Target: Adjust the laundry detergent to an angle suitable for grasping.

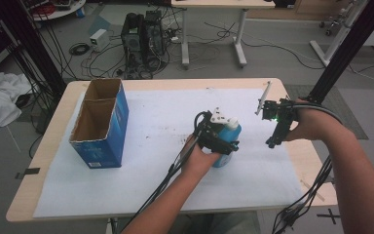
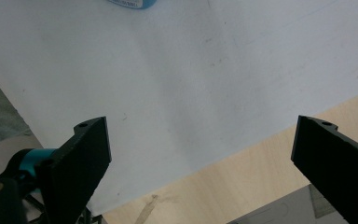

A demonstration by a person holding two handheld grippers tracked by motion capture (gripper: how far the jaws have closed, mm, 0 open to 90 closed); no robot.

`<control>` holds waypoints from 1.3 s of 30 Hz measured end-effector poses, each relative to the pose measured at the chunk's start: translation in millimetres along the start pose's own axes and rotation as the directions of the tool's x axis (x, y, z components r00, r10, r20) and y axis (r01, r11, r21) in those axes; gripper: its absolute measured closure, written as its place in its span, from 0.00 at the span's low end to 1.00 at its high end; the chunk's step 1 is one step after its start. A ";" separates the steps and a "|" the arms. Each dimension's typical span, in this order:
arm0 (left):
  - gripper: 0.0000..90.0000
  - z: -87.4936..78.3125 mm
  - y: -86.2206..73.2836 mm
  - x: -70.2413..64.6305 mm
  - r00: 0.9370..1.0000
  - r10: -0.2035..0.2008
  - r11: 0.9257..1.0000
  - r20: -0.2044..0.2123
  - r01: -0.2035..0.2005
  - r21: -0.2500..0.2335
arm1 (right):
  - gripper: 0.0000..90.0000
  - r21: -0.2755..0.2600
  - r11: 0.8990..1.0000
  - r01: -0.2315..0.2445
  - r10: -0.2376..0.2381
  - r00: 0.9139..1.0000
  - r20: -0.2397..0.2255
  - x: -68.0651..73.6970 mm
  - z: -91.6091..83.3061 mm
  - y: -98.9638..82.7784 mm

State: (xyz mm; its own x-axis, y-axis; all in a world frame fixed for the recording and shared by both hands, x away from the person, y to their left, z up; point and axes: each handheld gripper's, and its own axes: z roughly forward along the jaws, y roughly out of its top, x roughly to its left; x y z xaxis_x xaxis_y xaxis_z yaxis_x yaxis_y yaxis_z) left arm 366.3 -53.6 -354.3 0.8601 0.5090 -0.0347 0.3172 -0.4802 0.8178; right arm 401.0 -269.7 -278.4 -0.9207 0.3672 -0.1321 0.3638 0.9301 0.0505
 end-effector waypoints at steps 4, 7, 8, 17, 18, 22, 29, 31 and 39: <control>0.21 1.7 -0.1 -4.4 1.000 -0.012 1.000 -0.008 0.012 -0.015 | 0.04 -0.006 1.000 0.002 -0.002 1.000 0.000 0.0 0.7 0.4; 0.24 1.9 0.4 -6.9 1.000 0.004 1.000 -0.016 -0.004 -0.010 | 0.04 -0.004 1.000 0.002 -0.002 1.000 0.000 -0.1 0.6 0.5; 0.25 1.9 0.4 -6.9 1.000 0.004 1.000 -0.016 -0.004 -0.010 | 0.04 -0.004 1.000 0.002 -0.002 1.000 0.000 -0.1 0.6 0.5; 0.36 4.9 0.3 -13.9 0.998 0.016 1.000 -0.064 -0.017 -0.015 | 0.04 -0.023 1.000 -0.009 0.009 1.000 -0.005 0.0 2.6 -4.6; 0.38 5.4 0.1 -13.7 0.997 0.024 1.000 -0.068 -0.025 -0.013 | 0.04 -0.015 1.000 -0.008 0.008 1.000 -0.006 -0.4 2.4 -5.0; 0.44 6.6 -1.3 -17.5 0.995 0.024 0.998 -0.097 -0.028 -0.048 | 0.04 -0.007 1.000 -0.010 0.010 1.000 -0.007 -0.3 3.4 -5.8; 0.46 6.3 -0.7 -17.9 0.995 0.013 0.999 -0.095 -0.017 -0.044 | 0.04 -0.025 1.000 -0.008 0.008 1.000 -0.009 0.3 4.5 -5.9; 0.47 5.8 -0.6 -17.4 0.995 0.026 0.999 -0.095 -0.030 -0.041 | 0.04 -0.021 1.000 -0.012 0.011 1.000 -0.009 0.7 4.4 -5.9; 0.47 -2.9 2.8 -13.4 0.996 0.048 0.997 -0.075 -0.052 -0.056 | 0.04 -0.003 1.000 -0.008 0.008 1.000 -0.008 -0.1 3.4 -5.5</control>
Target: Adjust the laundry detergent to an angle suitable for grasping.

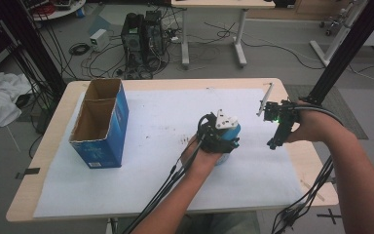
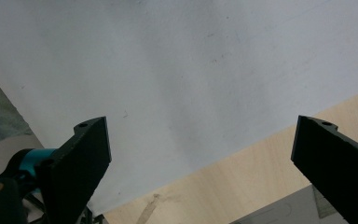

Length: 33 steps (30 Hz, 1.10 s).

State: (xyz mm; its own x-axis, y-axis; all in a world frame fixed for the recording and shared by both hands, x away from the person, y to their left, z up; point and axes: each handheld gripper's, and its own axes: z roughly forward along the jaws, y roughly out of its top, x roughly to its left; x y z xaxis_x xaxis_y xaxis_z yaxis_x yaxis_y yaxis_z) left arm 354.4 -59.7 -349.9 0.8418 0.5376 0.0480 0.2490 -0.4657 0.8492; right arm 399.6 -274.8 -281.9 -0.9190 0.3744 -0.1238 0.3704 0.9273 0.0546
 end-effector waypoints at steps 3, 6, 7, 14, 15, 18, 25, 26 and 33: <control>0.47 -4.9 3.3 1.5 0.999 0.016 1.000 0.029 -0.016 -0.004 | 0.04 -0.001 1.000 0.004 -0.004 1.000 0.001 0.3 0.1 1.5; 0.47 -9.3 7.2 3.7 0.998 0.047 0.999 0.047 -0.046 -0.004 | 0.04 0.011 1.000 -0.017 0.017 1.000 0.003 2.6 -1.2 3.4; 0.47 -12.1 8.3 5.5 0.997 0.054 0.999 0.059 -0.054 0.004 | 0.04 0.010 1.000 -0.018 0.018 1.000 0.005 3.0 -1.2 3.8; 0.47 -21.8 9.7 18.1 0.991 0.050 0.999 0.127 -0.052 0.013 | 0.04 0.006 1.000 0.009 -0.009 1.000 0.009 1.9 -1.8 4.9; 0.47 -23.0 9.5 20.8 0.988 0.062 0.998 0.139 -0.065 0.017 | 0.04 0.006 1.000 0.009 -0.009 1.000 0.009 1.9 -1.8 4.9; 0.47 -26.3 9.1 26.9 0.981 0.069 0.997 0.179 -0.074 0.022 | 0.04 0.000 1.000 0.007 -0.007 1.000 0.006 2.5 -2.9 4.9; 0.47 -31.9 6.6 40.5 0.959 0.108 0.993 0.263 -0.116 0.017 | 0.04 0.001 1.000 0.009 -0.009 1.000 0.009 4.4 -3.0 6.7; 0.47 -32.5 6.1 42.9 0.955 0.121 0.992 0.272 -0.129 0.012 | 0.04 -0.016 1.000 -0.001 0.001 1.000 0.005 5.2 -2.0 6.6; 0.47 -38.7 2.0 55.3 0.946 0.154 0.985 0.286 -0.170 0.031 | 0.04 0.004 1.000 0.007 -0.007 1.000 0.010 6.1 -3.4 9.2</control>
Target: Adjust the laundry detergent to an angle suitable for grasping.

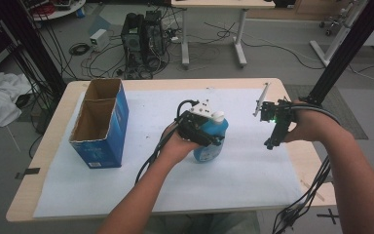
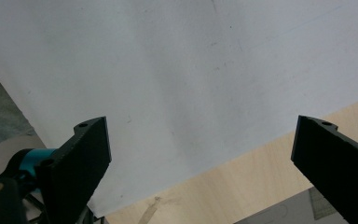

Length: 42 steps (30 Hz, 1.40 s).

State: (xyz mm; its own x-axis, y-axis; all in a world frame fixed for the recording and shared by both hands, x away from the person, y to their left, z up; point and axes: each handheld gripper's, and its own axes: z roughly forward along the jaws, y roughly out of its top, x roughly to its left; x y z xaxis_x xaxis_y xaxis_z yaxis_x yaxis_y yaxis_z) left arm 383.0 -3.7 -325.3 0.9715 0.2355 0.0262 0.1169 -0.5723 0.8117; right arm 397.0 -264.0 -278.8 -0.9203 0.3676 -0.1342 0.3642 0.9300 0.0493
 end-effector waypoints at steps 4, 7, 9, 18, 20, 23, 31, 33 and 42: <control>0.47 -5.4 -2.8 5.3 1.000 0.013 1.000 0.019 -0.013 0.009 | 0.04 0.000 1.000 0.000 0.000 1.000 0.000 0.6 -0.4 1.8; 0.47 -9.1 -4.9 8.5 0.999 0.021 1.000 0.034 -0.021 0.003 | 0.04 0.000 1.000 0.006 -0.006 1.000 0.000 1.0 -0.2 3.1; 0.47 -11.7 -6.0 10.5 0.999 0.027 1.000 0.046 -0.028 0.009 | 0.04 0.004 1.000 0.004 -0.004 1.000 0.000 1.4 -0.3 4.0; 0.47 -22.0 -14.4 20.2 0.994 0.028 1.000 0.107 -0.030 0.011 | 0.04 0.004 1.000 0.008 -0.008 1.000 -0.002 1.5 0.8 6.2; 0.47 -23.7 -16.2 21.4 0.993 0.021 1.000 0.115 -0.021 0.005 | 0.04 0.006 1.000 0.009 -0.009 1.000 -0.001 1.5 1.0 6.6; 0.47 -27.3 -21.2 25.3 0.989 0.026 1.000 0.149 -0.025 -0.011 | 0.04 0.003 1.000 0.015 -0.015 1.000 -0.002 1.4 1.1 6.9; 0.47 -32.8 -32.1 32.8 0.974 0.096 0.995 0.205 -0.091 -0.033 | 0.04 0.031 0.999 -0.014 0.014 1.000 0.001 4.5 0.1 8.5; 0.47 -32.0 -33.5 33.5 0.972 0.109 0.994 0.208 -0.105 -0.029 | 0.04 0.021 1.000 0.018 -0.018 1.000 0.001 2.3 0.8 8.8; 0.47 -33.4 -36.2 35.7 0.972 0.086 0.996 0.218 -0.076 -0.055 | 0.04 0.013 1.000 0.011 -0.011 1.000 -0.003 3.1 1.9 10.6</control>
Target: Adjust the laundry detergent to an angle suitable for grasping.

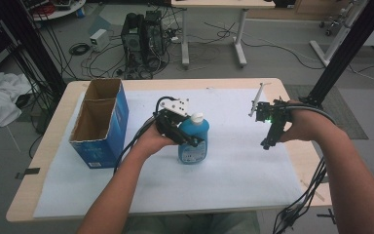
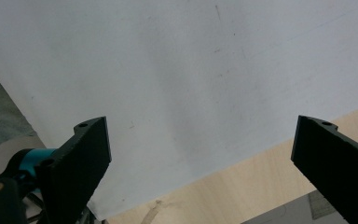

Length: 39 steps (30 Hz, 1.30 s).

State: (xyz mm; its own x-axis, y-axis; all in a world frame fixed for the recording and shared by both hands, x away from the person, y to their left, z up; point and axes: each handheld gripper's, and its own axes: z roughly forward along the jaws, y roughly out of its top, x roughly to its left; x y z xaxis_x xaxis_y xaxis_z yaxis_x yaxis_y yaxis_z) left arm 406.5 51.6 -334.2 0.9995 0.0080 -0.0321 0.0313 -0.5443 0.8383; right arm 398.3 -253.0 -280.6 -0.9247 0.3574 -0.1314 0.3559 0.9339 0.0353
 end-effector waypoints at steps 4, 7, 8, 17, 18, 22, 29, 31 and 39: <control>0.47 -1.1 -3.4 3.8 1.000 -0.002 1.000 0.004 0.002 -0.005 | 0.04 0.002 1.000 0.002 -0.002 1.000 -0.001 0.3 0.1 0.9; 0.47 0.8 -5.7 4.1 1.000 0.001 1.000 0.007 -0.001 -0.008 | 0.04 0.003 1.000 0.001 -0.001 1.000 -0.001 0.2 0.1 0.7; 0.47 0.5 -6.3 5.1 1.000 0.009 1.000 0.008 -0.009 0.002 | 0.04 0.002 1.000 0.005 -0.005 1.000 -0.001 -0.1 0.3 0.6; 0.47 5.2 -13.5 9.1 1.000 0.015 1.000 0.008 -0.015 0.000 | 0.04 0.018 1.000 0.003 -0.003 1.000 0.002 0.3 -0.7 0.5; 0.47 5.0 -13.8 9.9 1.000 0.018 1.000 0.004 -0.018 0.001 | 0.04 0.012 1.000 0.000 0.000 1.000 0.001 0.4 -0.1 0.3; 0.47 5.4 -15.1 11.8 1.000 0.006 1.000 0.011 -0.006 -0.015 | 0.04 0.005 1.000 -0.003 0.003 1.000 -0.002 -0.2 1.0 -0.3; 0.47 8.5 -17.4 14.1 1.000 0.009 1.000 0.012 -0.009 -0.004 | 0.04 0.011 1.000 -0.003 0.003 1.000 -0.004 -1.5 2.5 0.3; 0.47 7.7 -17.4 15.2 1.000 0.026 1.000 0.016 -0.026 0.005 | 0.04 0.022 1.000 0.001 -0.001 1.000 -0.002 -2.1 2.0 0.9; 0.47 8.2 -20.4 16.9 0.999 0.022 1.000 0.033 -0.021 -0.016 | 0.04 0.022 1.000 -0.001 0.002 1.000 -0.008 -3.1 4.2 2.4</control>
State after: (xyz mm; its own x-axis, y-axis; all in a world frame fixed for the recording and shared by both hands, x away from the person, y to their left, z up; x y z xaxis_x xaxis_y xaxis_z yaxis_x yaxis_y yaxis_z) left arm 422.6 56.0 -356.3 0.9990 -0.0317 -0.0318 0.0101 -0.5312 0.8472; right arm 402.5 -251.9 -284.2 -0.9252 0.3589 -0.1233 0.3601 0.9328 0.0133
